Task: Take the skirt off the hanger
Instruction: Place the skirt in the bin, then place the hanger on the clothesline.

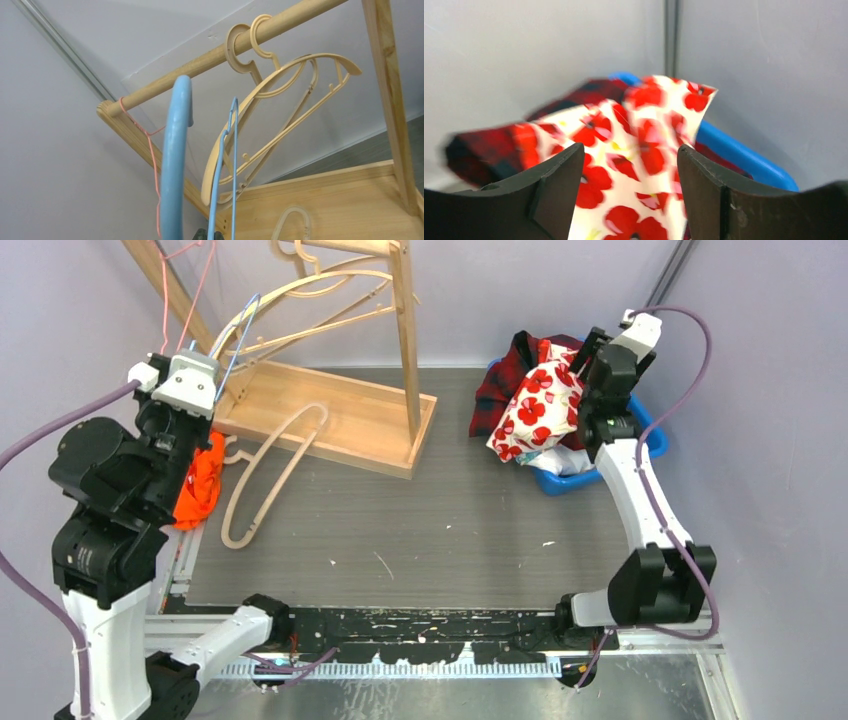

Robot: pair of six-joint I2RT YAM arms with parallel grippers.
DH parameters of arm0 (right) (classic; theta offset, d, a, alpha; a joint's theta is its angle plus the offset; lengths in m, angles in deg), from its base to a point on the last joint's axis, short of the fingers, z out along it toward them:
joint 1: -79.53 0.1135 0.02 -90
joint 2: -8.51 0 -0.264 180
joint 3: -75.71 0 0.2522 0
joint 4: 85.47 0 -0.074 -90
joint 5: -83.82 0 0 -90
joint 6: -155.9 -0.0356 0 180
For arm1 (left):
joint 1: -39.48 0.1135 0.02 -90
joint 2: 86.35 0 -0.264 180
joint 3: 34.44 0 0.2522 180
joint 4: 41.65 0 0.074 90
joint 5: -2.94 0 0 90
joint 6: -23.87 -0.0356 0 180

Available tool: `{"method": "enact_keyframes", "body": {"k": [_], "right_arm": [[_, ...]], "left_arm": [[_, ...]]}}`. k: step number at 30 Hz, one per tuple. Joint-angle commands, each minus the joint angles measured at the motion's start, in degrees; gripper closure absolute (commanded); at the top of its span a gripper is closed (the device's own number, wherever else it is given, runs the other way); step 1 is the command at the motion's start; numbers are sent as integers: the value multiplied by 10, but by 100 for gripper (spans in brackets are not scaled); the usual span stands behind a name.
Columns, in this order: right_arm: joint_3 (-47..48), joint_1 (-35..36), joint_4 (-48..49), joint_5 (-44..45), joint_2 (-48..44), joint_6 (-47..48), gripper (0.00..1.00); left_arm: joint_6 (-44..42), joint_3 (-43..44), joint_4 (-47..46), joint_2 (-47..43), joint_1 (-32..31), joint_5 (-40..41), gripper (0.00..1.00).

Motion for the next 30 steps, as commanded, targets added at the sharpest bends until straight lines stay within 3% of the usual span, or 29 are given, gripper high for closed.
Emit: {"method": "enact_keyframes", "body": {"k": [1, 6, 14, 24, 30], "right_arm": [[1, 14, 122, -36, -61, 24, 26], [41, 46, 121, -54, -42, 19, 26], [125, 81, 155, -89, 12, 23, 26], [228, 94, 196, -153, 76, 36, 25], [246, 91, 218, -156, 99, 49, 23]], "left_arm": [[32, -13, -8, -31, -1, -31, 100], [13, -21, -11, -47, -1, 2, 100], [-37, 10, -19, 6, -1, 45, 100], [-72, 114, -77, 157, 3, 35, 100], [-49, 223, -99, 288, 56, -24, 100]]}}
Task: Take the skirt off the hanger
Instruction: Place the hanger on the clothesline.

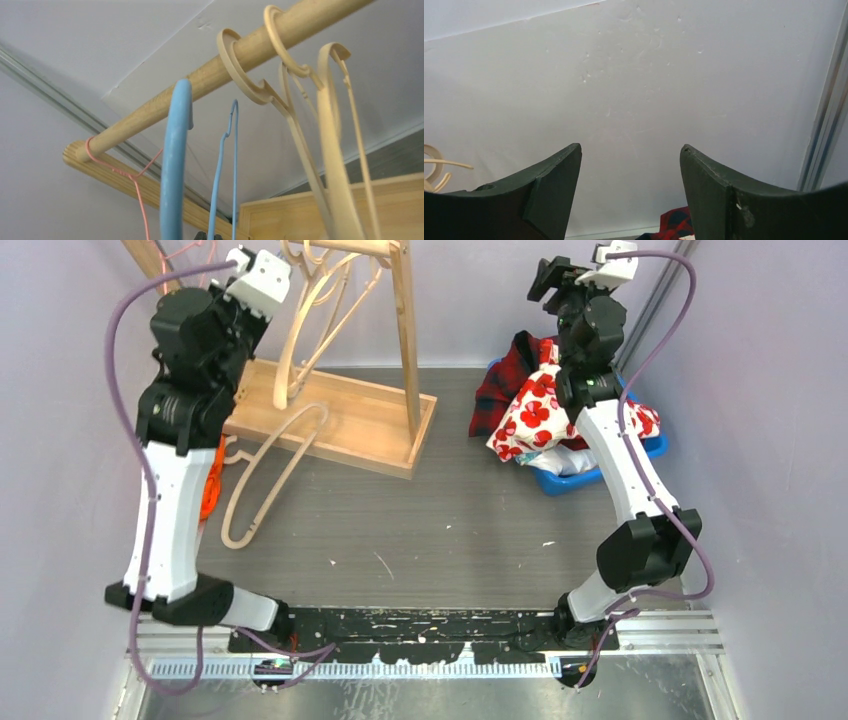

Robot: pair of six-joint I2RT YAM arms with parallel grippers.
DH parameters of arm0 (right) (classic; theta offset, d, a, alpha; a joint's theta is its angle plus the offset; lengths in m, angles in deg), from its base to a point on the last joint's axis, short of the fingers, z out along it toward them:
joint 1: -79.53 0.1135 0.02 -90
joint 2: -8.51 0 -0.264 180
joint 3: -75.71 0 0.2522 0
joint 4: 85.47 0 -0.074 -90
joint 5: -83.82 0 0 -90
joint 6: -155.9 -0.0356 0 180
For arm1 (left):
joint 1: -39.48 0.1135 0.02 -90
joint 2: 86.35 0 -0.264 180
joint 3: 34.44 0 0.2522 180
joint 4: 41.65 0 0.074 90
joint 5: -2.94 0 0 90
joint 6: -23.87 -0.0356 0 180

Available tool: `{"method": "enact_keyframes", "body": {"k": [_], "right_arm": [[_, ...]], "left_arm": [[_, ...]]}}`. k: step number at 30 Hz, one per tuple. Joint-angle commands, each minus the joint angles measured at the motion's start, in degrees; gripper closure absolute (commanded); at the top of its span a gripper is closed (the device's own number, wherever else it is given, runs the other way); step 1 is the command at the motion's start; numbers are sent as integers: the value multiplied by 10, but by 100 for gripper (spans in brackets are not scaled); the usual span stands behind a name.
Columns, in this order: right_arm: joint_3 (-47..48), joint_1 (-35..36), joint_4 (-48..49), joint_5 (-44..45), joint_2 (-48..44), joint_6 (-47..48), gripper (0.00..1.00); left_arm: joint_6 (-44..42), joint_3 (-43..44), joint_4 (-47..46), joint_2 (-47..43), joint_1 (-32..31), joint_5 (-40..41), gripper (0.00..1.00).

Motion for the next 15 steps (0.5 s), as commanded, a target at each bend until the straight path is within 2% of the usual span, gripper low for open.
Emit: {"method": "enact_keyframes", "body": {"k": [1, 9, 15], "right_arm": [[33, -3, 57, -10, 16, 19, 23], [66, -21, 48, -30, 46, -15, 23], [93, -24, 48, -28, 70, -18, 23]], "left_arm": [[20, 82, -71, 66, 44, -54, 100], [133, 199, -116, 174, 142, -176, 100], [203, 282, -151, 252, 155, -239, 100]]}}
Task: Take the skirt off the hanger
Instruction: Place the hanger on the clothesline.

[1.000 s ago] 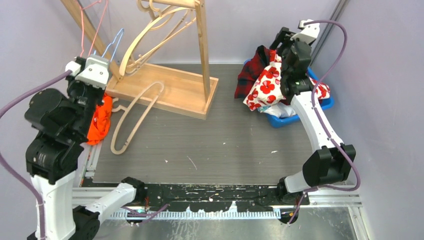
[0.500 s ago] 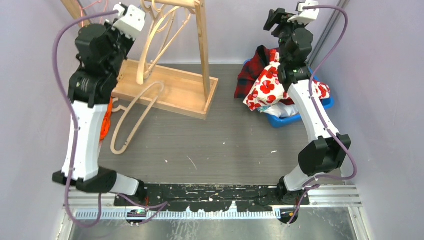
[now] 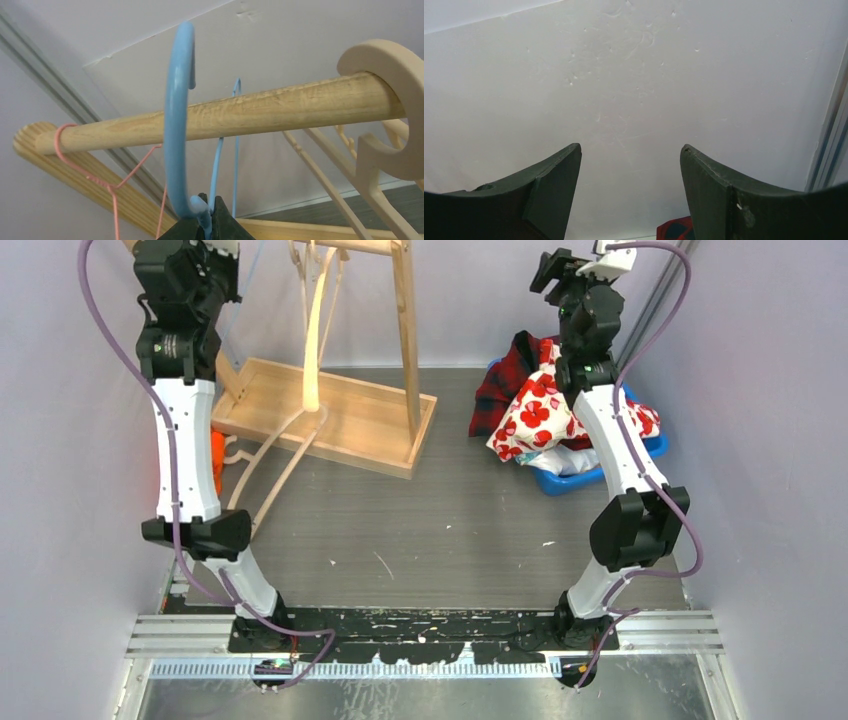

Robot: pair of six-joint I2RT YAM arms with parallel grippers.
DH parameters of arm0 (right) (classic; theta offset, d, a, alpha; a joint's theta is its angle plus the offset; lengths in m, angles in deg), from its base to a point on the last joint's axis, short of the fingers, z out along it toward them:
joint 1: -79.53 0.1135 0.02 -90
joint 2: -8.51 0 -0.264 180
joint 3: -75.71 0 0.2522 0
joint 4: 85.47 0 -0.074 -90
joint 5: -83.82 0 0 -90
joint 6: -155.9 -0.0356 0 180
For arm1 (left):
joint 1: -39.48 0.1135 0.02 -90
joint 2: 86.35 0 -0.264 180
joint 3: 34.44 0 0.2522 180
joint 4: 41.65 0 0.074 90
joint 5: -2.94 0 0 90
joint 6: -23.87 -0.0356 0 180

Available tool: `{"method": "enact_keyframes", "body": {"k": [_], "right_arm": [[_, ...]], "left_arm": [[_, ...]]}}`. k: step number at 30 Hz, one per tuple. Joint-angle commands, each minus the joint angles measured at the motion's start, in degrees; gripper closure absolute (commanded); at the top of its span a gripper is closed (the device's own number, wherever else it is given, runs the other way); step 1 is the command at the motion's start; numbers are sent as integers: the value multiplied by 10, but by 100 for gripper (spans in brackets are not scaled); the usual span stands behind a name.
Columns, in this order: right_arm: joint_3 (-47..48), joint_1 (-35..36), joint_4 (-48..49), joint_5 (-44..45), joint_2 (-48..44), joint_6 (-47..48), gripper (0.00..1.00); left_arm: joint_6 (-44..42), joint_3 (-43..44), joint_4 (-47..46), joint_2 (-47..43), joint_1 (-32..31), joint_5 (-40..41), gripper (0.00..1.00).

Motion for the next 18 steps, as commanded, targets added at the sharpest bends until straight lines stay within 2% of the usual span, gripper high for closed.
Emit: {"method": "enact_keyframes", "body": {"k": [1, 10, 18], "right_arm": [[45, -3, 28, -5, 4, -10, 23], [45, -15, 33, -4, 12, -18, 23], [27, -20, 39, -5, 4, -23, 23]], "left_arm": [[73, 54, -97, 29, 0, -79, 100], [151, 90, -128, 90, 20, -151, 100], [140, 16, -113, 85, 23, -148, 100]]}}
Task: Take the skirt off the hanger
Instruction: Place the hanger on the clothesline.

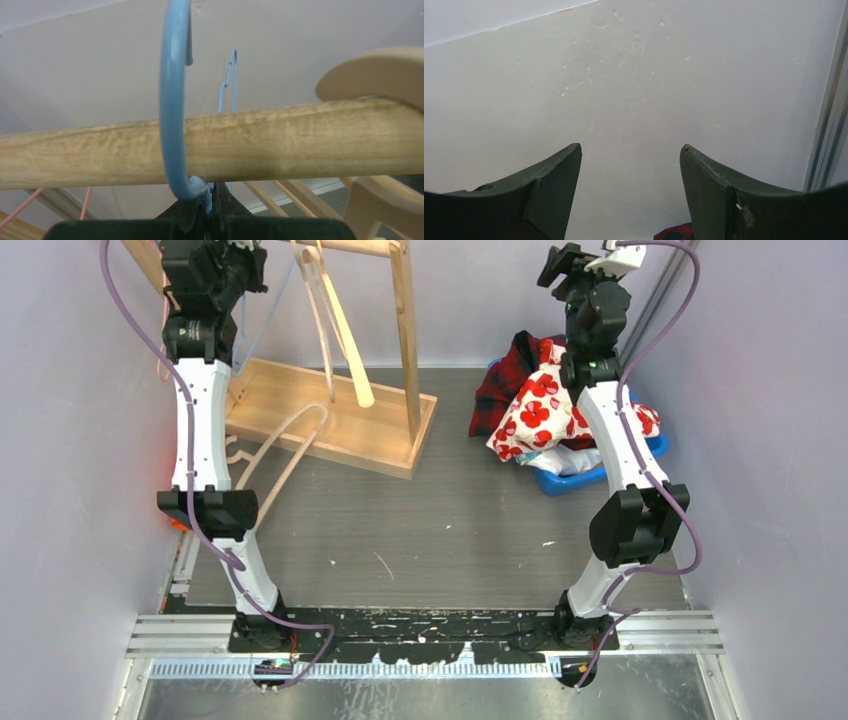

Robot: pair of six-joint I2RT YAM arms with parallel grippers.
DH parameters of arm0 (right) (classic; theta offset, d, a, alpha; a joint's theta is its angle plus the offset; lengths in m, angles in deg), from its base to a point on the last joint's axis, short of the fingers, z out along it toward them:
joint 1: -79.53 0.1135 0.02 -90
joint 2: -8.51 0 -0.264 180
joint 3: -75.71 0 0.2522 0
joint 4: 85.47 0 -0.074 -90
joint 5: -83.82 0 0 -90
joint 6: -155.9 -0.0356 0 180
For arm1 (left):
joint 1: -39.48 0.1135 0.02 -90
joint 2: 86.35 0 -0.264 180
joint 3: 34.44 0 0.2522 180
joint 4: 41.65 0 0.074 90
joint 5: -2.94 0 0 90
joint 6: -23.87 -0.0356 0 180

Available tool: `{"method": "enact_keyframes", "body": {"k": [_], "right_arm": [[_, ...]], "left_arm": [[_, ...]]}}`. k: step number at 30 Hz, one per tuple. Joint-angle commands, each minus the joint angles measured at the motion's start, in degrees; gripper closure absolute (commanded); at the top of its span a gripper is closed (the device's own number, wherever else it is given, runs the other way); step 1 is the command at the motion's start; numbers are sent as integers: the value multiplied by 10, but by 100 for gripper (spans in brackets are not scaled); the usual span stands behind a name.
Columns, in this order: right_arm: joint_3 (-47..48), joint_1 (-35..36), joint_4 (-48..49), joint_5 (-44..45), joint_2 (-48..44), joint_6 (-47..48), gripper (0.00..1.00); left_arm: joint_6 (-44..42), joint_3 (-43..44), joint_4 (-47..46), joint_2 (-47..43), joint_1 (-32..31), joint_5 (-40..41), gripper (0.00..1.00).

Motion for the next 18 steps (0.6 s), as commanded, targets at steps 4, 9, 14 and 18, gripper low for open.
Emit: {"method": "enact_keyframes", "body": {"k": [4, 9, 14, 18], "right_arm": [[-4, -3, 35, -1, -18, -9, 23], [-4, -2, 27, -7, -19, -12, 23], [-4, -2, 25, -12, -19, -13, 23], [-7, -2, 26, -17, -18, -19, 23]], "left_arm": [[-2, -65, -23, -24, 7, 3, 100], [-13, -117, -15, -50, 9, 20, 97], [-16, -140, -14, -80, 9, 19, 72], [-27, -163, -8, -118, 9, 17, 47]]}}
